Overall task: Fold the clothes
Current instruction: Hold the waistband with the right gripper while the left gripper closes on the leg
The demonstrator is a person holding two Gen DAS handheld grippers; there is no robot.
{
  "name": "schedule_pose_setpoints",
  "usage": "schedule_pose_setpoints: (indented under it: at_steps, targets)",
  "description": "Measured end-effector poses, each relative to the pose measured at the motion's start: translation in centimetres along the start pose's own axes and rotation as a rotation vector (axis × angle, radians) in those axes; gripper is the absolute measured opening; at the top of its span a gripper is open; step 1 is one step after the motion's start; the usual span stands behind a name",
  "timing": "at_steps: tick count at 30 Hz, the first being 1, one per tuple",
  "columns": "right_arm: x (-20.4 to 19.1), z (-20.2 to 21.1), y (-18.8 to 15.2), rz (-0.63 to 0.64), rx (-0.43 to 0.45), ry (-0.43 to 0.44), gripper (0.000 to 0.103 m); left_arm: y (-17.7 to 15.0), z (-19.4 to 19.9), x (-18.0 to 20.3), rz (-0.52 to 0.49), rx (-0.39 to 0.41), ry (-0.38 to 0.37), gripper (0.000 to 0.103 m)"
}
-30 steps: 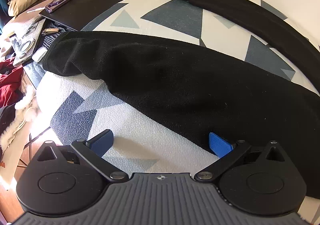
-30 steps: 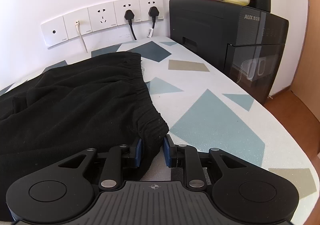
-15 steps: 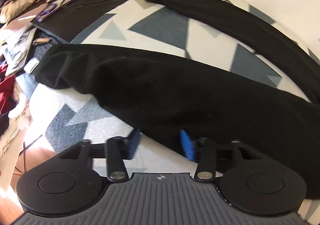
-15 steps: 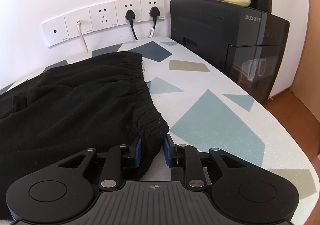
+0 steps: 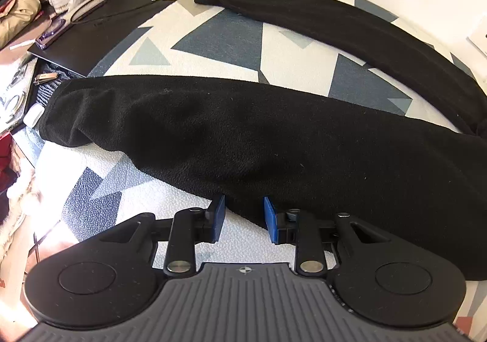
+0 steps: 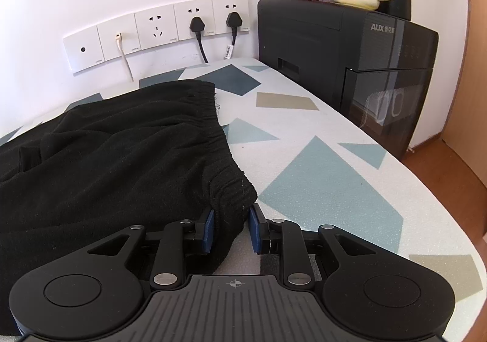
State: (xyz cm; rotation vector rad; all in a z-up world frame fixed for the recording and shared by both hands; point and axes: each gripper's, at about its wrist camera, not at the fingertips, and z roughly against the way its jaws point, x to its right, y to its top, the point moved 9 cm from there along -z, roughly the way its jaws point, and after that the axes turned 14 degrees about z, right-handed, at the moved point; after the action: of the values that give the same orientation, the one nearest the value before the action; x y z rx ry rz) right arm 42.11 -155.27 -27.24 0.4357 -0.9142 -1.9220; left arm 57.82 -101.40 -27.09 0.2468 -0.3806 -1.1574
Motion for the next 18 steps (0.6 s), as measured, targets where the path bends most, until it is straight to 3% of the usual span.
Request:
schedule_pose_setpoints:
  at_steps: [2, 7, 10, 12, 14, 18]
  targets:
    - [0.1, 0.0, 0.0, -0.004, 0.001, 0.01, 0.022, 0.1, 0.1, -0.5, 0.056, -0.048, -0.034, 0.029]
    - [0.4, 0.2, -0.2, -0.031, 0.019, 0.032, 0.022, -0.4, 1.1, -2.3, 0.284, -0.189, -0.253, 0.031]
    - [0.3, 0.2, -0.2, -0.034, 0.027, 0.024, 0.022, -1.2, 1.3, -3.2, 0.407, -0.228, -0.368, 0.04]
    - [0.1, 0.2, -0.2, -0.016, 0.021, 0.013, 0.022, -2.1, 1.2, -3.2, 0.439, -0.258, -0.426, 0.045]
    - [-0.1, 0.1, -0.1, 0.001, 0.013, 0.008, 0.025, -2.7, 1.1, -3.2, 0.447, -0.261, -0.451, 0.057]
    - [-0.2, 0.0, 0.1, 0.011, 0.0, 0.006, 0.026, -2.8, 0.6, -3.5, 0.497, -0.235, -0.516, 0.062]
